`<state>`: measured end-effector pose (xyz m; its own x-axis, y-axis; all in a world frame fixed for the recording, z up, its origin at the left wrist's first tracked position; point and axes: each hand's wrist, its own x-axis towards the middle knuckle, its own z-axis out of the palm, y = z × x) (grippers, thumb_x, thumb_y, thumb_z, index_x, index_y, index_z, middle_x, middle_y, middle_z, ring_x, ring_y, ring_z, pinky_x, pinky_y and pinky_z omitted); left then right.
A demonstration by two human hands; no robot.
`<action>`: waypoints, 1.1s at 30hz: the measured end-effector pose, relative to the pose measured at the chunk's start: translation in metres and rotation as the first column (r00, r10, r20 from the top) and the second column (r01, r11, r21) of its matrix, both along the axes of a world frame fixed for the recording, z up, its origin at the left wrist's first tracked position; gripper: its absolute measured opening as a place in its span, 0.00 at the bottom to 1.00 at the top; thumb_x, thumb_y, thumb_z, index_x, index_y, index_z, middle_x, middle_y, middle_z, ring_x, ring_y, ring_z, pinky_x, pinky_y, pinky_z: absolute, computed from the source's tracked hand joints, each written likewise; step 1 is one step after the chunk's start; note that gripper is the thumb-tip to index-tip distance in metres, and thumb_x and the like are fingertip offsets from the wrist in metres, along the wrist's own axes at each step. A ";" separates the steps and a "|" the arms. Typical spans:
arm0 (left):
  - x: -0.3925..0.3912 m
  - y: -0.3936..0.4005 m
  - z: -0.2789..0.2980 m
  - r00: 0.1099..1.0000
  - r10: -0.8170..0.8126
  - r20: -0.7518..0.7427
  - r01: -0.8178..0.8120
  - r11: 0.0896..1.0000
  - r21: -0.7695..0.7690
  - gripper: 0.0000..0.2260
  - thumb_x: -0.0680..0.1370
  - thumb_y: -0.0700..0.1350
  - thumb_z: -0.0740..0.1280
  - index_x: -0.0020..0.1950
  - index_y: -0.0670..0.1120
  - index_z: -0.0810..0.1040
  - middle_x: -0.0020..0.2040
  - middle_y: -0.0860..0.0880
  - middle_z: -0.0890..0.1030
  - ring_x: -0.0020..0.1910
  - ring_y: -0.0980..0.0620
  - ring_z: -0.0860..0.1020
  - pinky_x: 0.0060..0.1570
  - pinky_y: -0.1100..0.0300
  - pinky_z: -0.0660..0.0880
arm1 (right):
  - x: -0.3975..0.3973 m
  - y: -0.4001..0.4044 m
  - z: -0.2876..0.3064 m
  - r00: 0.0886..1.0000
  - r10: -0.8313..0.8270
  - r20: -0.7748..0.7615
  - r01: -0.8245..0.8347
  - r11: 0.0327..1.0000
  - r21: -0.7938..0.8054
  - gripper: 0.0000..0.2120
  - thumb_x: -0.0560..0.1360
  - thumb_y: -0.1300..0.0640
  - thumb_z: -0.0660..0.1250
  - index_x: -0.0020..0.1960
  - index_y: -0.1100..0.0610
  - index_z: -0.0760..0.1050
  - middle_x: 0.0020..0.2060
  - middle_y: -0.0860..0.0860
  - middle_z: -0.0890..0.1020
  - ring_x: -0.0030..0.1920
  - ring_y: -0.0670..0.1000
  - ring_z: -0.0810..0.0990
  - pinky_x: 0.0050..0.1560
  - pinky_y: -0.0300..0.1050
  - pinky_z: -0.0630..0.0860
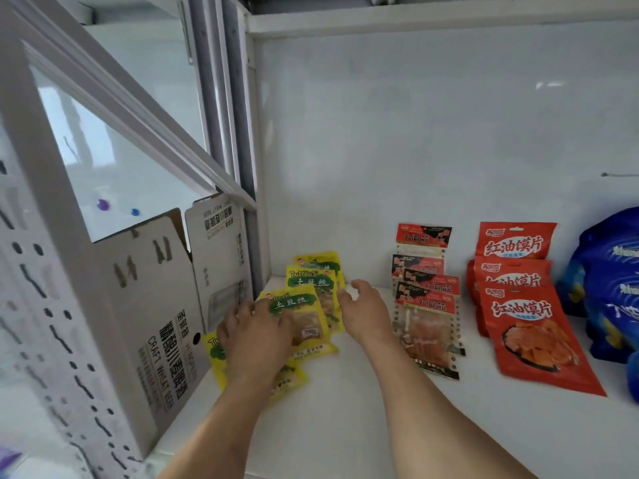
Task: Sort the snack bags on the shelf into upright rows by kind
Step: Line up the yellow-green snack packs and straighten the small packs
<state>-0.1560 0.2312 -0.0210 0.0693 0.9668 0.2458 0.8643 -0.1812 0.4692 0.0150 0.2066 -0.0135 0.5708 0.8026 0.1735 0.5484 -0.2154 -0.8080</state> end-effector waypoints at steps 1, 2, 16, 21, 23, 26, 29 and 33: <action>0.000 0.004 0.000 0.999 -0.020 -0.027 0.019 0.999 -0.029 0.25 0.82 0.60 0.56 0.78 0.53 0.66 0.79 0.47 0.65 0.78 0.41 0.58 0.76 0.44 0.55 | 0.001 0.006 0.000 1.000 0.005 -0.017 -0.005 0.999 -0.031 0.24 0.82 0.46 0.60 0.75 0.56 0.66 0.71 0.57 0.72 0.69 0.58 0.72 0.67 0.50 0.69; 0.001 0.008 -0.001 0.997 -0.045 -0.057 0.041 0.998 -0.055 0.26 0.82 0.60 0.55 0.79 0.54 0.63 0.81 0.47 0.61 0.79 0.41 0.55 0.77 0.43 0.53 | 0.002 0.012 -0.001 0.999 0.010 -0.031 -0.012 0.998 -0.062 0.25 0.82 0.45 0.60 0.75 0.56 0.66 0.71 0.57 0.72 0.70 0.59 0.72 0.68 0.52 0.69; 0.015 0.034 0.022 0.904 -0.260 -0.341 0.145 0.934 -0.328 0.31 0.78 0.72 0.52 0.66 0.53 0.77 0.67 0.46 0.76 0.69 0.42 0.70 0.67 0.46 0.67 | 0.009 0.074 -0.011 0.996 -0.051 0.078 0.069 0.969 -0.237 0.27 0.77 0.37 0.58 0.67 0.55 0.70 0.65 0.57 0.78 0.67 0.61 0.73 0.67 0.57 0.66; 0.025 0.072 0.019 0.984 -0.145 -0.105 0.107 0.947 -0.304 0.34 0.78 0.70 0.55 0.73 0.47 0.70 0.70 0.44 0.75 0.67 0.42 0.74 0.63 0.49 0.74 | 0.008 0.072 -0.006 0.996 -0.076 0.051 0.085 0.972 -0.217 0.26 0.80 0.40 0.58 0.71 0.56 0.66 0.66 0.57 0.77 0.67 0.61 0.74 0.65 0.55 0.66; 0.032 0.079 0.015 0.984 -0.164 -0.071 0.130 0.928 -0.349 0.34 0.77 0.71 0.55 0.70 0.46 0.73 0.67 0.43 0.78 0.64 0.42 0.76 0.62 0.49 0.75 | 0.007 0.070 -0.005 0.998 -0.065 0.012 0.066 0.980 -0.188 0.25 0.81 0.42 0.58 0.71 0.56 0.66 0.66 0.57 0.78 0.66 0.61 0.75 0.64 0.54 0.67; 0.042 0.088 0.010 0.988 -0.154 0.019 0.152 0.926 -0.345 0.29 0.73 0.70 0.58 0.57 0.47 0.79 0.56 0.44 0.82 0.56 0.42 0.79 0.58 0.49 0.77 | 0.007 0.071 -0.006 0.997 -0.064 -0.054 0.057 0.991 -0.119 0.26 0.82 0.43 0.59 0.74 0.56 0.65 0.66 0.58 0.78 0.66 0.61 0.76 0.64 0.53 0.71; 0.047 0.097 0.006 0.985 -0.132 0.112 0.164 0.918 -0.360 0.23 0.68 0.65 0.61 0.48 0.49 0.80 0.49 0.45 0.83 0.50 0.43 0.81 0.55 0.48 0.79 | 0.007 0.067 -0.005 0.989 -0.083 -0.125 0.074 0.995 -0.071 0.26 0.82 0.44 0.59 0.75 0.57 0.66 0.67 0.59 0.77 0.66 0.61 0.75 0.61 0.50 0.72; 0.046 0.101 0.006 0.969 -0.089 0.229 0.178 0.897 -0.405 0.17 0.68 0.59 0.66 0.45 0.47 0.82 0.45 0.46 0.84 0.46 0.44 0.82 0.54 0.49 0.80 | 0.010 0.066 0.000 0.968 -0.098 -0.231 0.090 0.995 -0.045 0.25 0.83 0.46 0.60 0.74 0.58 0.67 0.69 0.59 0.76 0.68 0.60 0.74 0.62 0.48 0.71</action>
